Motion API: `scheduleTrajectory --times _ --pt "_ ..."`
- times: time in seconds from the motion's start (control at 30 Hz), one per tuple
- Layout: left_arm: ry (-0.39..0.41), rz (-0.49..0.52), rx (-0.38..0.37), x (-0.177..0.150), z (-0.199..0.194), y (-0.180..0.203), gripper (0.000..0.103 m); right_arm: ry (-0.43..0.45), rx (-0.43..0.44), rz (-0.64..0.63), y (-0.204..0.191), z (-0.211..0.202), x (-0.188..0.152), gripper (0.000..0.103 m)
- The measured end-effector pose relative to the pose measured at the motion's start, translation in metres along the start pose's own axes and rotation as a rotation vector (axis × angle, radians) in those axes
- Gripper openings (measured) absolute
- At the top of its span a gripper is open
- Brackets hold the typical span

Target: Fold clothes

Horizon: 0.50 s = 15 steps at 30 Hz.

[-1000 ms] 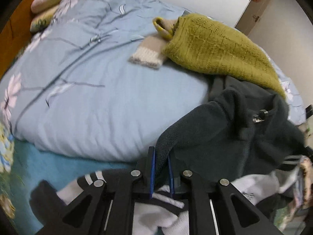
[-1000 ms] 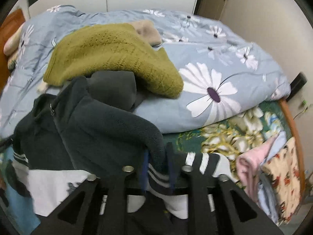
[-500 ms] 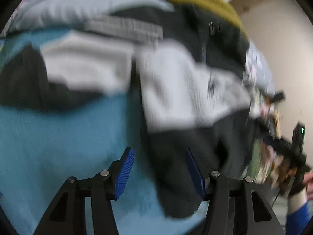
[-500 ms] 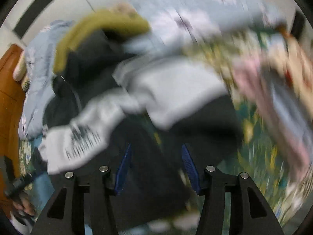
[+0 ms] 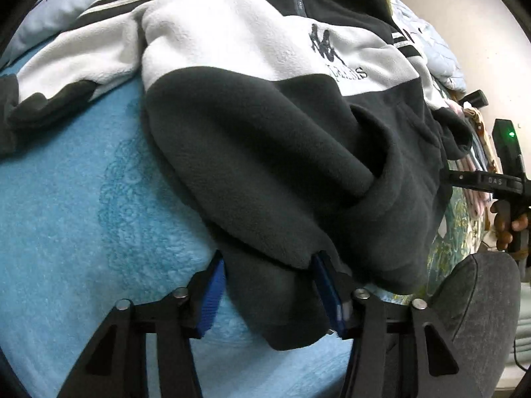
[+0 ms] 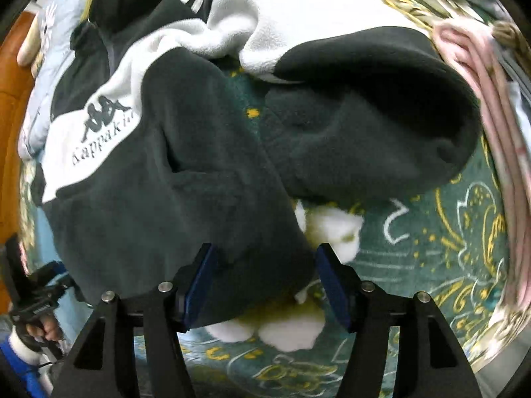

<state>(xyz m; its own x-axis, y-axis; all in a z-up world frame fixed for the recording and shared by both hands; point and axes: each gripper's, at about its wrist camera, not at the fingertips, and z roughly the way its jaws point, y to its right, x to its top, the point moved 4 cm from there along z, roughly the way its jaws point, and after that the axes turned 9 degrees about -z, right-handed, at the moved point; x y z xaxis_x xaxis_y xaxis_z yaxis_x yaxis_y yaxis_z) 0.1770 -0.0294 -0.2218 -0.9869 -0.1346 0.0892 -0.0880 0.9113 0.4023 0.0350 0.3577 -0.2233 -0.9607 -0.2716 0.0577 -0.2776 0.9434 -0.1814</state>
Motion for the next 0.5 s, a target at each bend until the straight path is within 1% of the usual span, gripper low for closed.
scheduleTrajectory --times 0.03,0.07,0.1,0.13,0.17,0.2,0.23,0.3,0.4,0.5 --pt "0.002 0.010 0.009 0.000 -0.001 0.004 0.044 -0.008 0.004 -0.001 0.000 0.002 -0.001 0.064" --pt "0.005 0.020 0.016 -0.001 -0.002 0.007 0.034 -0.016 0.008 -0.003 0.001 0.005 -0.001 0.064" --pt "0.013 0.028 0.016 -0.001 -0.004 0.011 0.022 -0.019 0.015 -0.008 0.001 0.006 -0.003 0.059" --pt "0.021 0.034 0.019 -0.001 -0.007 0.015 0.018 -0.021 0.013 -0.018 0.000 0.006 -0.005 0.048" --pt "0.029 0.036 0.028 -0.001 -0.010 0.017 0.014 -0.024 0.003 -0.031 -0.001 0.005 -0.007 0.041" --pt "0.035 0.030 0.033 -0.001 -0.014 0.020 0.013 -0.023 -0.004 -0.042 -0.002 0.004 -0.009 0.029" --pt "0.040 0.017 0.025 0.000 -0.020 0.021 0.012 -0.014 0.002 -0.046 -0.003 0.000 -0.011 0.022" --pt "0.061 -0.033 -0.012 0.004 -0.038 0.023 0.011 0.017 0.026 -0.059 -0.009 -0.015 -0.014 0.015" --pt "0.119 -0.065 -0.070 0.008 -0.076 0.023 0.011 0.065 0.051 -0.088 -0.019 -0.040 -0.016 0.013" --pt "0.166 -0.083 -0.121 0.015 -0.117 0.016 0.011 0.111 0.044 -0.133 -0.036 -0.066 -0.018 0.012"
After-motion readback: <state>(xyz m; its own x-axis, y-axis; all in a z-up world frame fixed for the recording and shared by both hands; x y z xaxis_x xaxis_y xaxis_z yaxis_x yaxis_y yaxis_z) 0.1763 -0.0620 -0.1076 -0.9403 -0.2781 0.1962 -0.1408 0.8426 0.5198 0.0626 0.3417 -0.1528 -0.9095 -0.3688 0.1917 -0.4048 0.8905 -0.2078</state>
